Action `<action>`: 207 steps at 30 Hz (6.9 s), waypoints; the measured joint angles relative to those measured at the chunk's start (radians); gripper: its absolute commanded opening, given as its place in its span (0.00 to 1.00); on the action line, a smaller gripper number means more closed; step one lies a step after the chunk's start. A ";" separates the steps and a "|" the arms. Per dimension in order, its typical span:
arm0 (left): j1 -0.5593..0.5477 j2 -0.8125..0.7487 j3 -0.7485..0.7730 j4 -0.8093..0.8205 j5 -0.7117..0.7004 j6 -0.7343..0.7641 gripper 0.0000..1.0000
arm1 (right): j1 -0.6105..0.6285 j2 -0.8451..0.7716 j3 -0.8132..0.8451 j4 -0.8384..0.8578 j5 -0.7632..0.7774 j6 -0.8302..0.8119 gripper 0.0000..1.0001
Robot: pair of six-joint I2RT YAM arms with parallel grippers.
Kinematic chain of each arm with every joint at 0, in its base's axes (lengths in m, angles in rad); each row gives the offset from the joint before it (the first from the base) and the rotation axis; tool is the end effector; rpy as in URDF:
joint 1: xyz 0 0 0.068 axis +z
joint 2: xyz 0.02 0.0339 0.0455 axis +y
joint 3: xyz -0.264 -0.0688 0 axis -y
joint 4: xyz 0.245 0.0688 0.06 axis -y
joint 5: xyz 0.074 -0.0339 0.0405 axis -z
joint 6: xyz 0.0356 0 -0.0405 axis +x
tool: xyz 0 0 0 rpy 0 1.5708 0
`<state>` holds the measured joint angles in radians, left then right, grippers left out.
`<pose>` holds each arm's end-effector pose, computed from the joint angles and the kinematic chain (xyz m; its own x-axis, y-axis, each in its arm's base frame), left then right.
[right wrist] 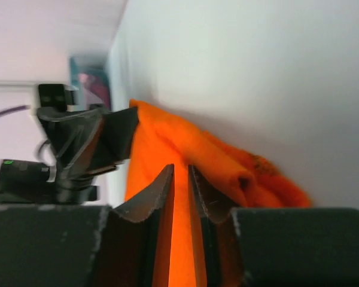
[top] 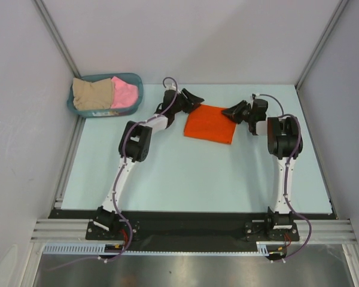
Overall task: Fold and stack the t-shirts
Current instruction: Fold the tshirt, then neatly place the folded tshirt to the corner
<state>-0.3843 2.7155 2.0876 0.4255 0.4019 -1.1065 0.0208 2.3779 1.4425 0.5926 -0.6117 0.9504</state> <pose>0.5496 -0.2373 0.1058 -0.7096 -0.6007 -0.3683 0.1469 0.3851 -0.9111 0.5010 0.0309 0.0998 -0.6492 0.6527 -0.3905 -0.0508 0.4750 0.8785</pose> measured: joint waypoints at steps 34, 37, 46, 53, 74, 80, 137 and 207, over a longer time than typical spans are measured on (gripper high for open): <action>-0.027 -0.484 -0.577 -0.092 0.014 0.172 0.47 | 0.032 -0.336 -0.230 -0.106 -0.149 -0.073 0.23; -0.057 -0.418 -0.577 -0.088 0.030 0.169 0.45 | 0.042 -0.264 -0.295 -0.046 -0.179 -0.036 0.19; -0.059 -0.381 -0.577 -0.100 0.054 0.216 0.44 | -0.074 -0.245 -0.521 0.108 -0.248 0.014 0.17; -0.056 -0.469 -0.602 -0.199 0.048 0.282 0.47 | -0.114 -0.339 -0.582 0.054 -0.241 -0.018 0.18; -0.049 -0.542 -0.689 -0.193 0.073 0.288 0.53 | -0.011 -0.305 -0.621 0.105 -0.229 0.007 0.19; -0.002 -0.600 -0.618 -0.312 0.046 0.424 0.66 | -0.110 -0.414 -0.676 -0.016 -0.202 -0.108 0.25; 0.002 0.051 0.343 -0.680 -0.006 0.363 0.33 | -0.206 -1.101 -0.987 -0.089 -0.367 -0.164 0.32; 0.753 -2.178 -1.814 -0.970 -0.961 -0.420 0.00 | 0.222 -1.209 -0.874 -0.451 -0.321 -0.255 0.24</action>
<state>0.3687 0.5377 0.2733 -0.5446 -0.5594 -1.5261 0.2432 1.1687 0.5682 0.1421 -0.9325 0.6952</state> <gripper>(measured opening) 0.044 0.242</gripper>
